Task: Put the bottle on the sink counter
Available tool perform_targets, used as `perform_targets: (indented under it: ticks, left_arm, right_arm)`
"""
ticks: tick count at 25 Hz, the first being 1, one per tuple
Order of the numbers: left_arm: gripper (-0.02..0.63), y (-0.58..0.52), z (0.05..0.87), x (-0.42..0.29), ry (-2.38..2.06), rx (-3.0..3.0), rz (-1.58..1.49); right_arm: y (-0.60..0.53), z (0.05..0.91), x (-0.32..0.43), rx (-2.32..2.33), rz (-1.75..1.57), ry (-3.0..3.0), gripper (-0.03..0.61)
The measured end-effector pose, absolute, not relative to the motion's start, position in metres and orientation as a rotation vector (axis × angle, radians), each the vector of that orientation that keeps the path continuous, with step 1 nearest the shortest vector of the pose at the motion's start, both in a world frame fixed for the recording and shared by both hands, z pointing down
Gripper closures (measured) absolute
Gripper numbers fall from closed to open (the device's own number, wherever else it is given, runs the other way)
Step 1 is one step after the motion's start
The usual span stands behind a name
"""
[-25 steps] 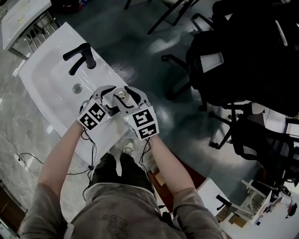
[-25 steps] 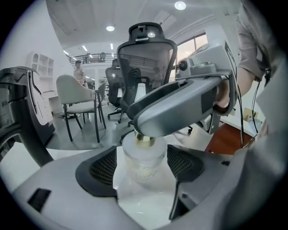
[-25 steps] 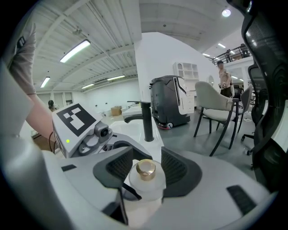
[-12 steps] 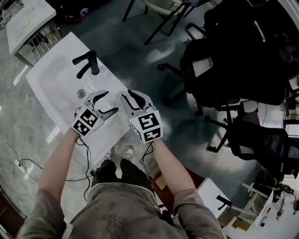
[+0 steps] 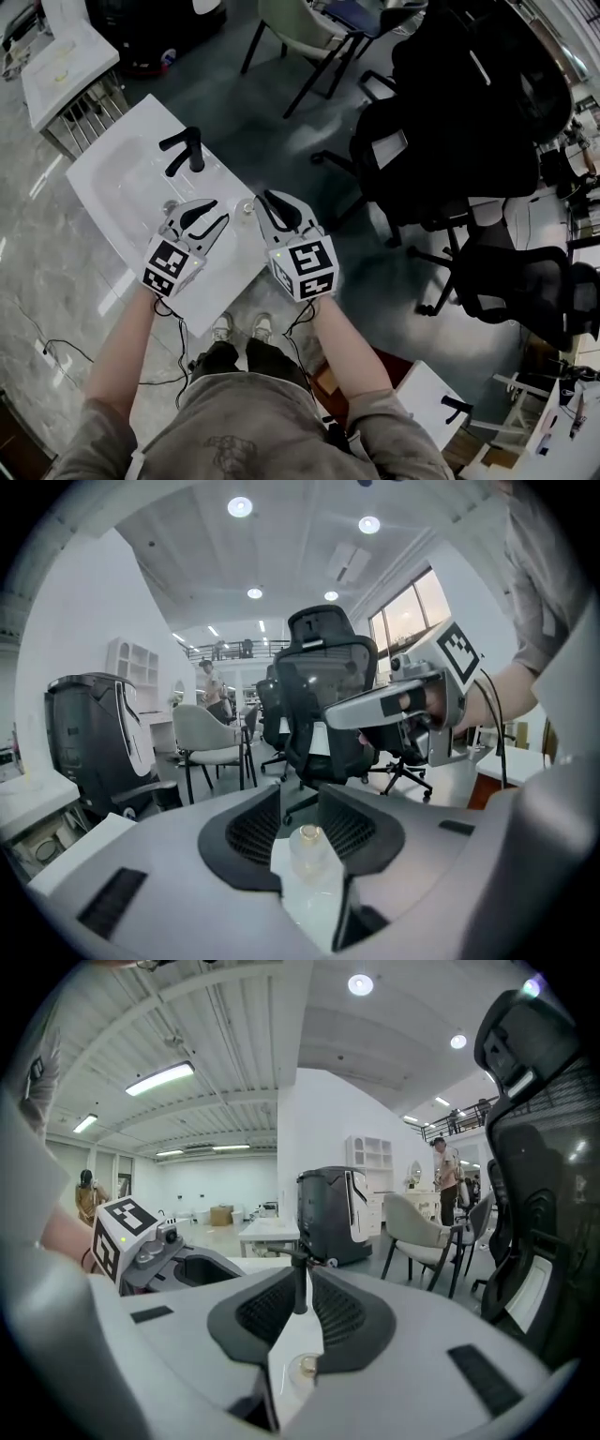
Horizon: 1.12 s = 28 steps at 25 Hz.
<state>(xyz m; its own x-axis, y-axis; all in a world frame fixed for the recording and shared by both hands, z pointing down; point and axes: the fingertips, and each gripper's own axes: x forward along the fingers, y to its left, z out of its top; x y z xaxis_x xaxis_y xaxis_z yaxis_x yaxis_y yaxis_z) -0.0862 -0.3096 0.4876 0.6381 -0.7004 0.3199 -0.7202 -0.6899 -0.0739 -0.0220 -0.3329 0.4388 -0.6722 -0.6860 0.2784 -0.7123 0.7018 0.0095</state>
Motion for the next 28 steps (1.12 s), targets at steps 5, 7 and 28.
perform_targets:
  ticks: [5,7,28]
  left_arm:
    - [0.525,-0.302,0.44,-0.093,-1.288,2.794,0.403]
    - [0.539,-0.3,0.42,-0.097,-1.323,2.806,0.365]
    - [0.583,-0.23,0.309,-0.104,-1.609,2.872,0.253]
  right_arm:
    - [-0.316,0.396,-0.011,1.149,0.101,-2.666,0.512]
    - [-0.308,0.378,-0.008,1.159,0.072,-2.681,0.512]
    - [-0.209,0.254,0.036,1.268,-0.197,-2.793,0.531]
